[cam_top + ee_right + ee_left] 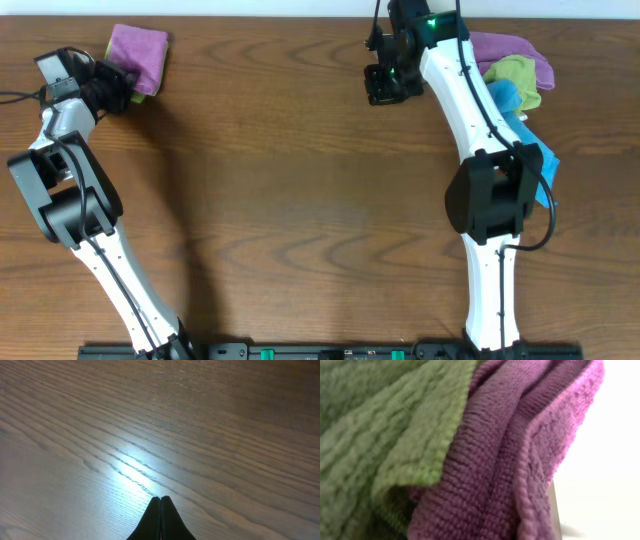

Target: Fold the cloth

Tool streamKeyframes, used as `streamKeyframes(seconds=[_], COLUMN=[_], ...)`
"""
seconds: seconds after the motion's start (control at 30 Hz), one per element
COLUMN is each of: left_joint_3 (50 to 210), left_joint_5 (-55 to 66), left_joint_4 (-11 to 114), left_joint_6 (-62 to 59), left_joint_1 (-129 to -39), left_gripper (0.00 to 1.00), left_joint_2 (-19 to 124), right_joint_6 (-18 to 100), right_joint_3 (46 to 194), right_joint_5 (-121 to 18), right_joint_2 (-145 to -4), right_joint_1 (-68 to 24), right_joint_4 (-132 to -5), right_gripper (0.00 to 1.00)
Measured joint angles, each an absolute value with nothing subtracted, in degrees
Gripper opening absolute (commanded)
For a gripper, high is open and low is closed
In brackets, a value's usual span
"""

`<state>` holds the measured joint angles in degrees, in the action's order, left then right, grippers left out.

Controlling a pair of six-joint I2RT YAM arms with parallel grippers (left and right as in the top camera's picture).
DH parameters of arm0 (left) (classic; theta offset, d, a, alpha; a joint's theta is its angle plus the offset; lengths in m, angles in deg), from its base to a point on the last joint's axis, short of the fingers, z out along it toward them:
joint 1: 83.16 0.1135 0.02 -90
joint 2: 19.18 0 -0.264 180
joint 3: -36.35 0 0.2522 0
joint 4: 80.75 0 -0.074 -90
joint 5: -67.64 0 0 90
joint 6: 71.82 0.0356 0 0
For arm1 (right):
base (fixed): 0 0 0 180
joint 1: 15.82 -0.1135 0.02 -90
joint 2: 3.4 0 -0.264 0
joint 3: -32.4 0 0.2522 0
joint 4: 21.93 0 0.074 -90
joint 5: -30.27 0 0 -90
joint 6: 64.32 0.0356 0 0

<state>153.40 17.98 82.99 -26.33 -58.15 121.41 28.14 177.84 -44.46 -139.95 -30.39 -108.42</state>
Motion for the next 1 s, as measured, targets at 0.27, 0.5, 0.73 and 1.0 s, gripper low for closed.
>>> streamKeyframes(seconds=[0.27,0.5,0.73,1.0], left_joint_3=[154.0,154.0,154.3,154.7], left_joint_5=[20.9,20.7,18.7,8.3], left_joint_4=[84.9,75.2,58.4,28.5], left_joint_6=[-28.4,-28.5,-23.6,-6.6], left_joint_1=[-57.9,-53.9,-49.4,-49.3], left_gripper=[0.96,0.95,0.95,0.95], left_joint_2=[120.7,113.5,100.5,86.0], right_joint_6=[28.1,28.1,28.0,27.1], right_joint_3=[177.8,177.8,177.8,177.9], right_joint_5=[-44.4,-44.4,-44.3,-44.4], right_joint_2=[-140.0,-140.0,-140.0,-137.2], right_joint_1=[-31.3,-31.3,-31.3,-29.6], right_joint_4=[-109.1,-110.4,-112.8,-115.8], right_gripper=[0.01,0.01,0.01,0.57])
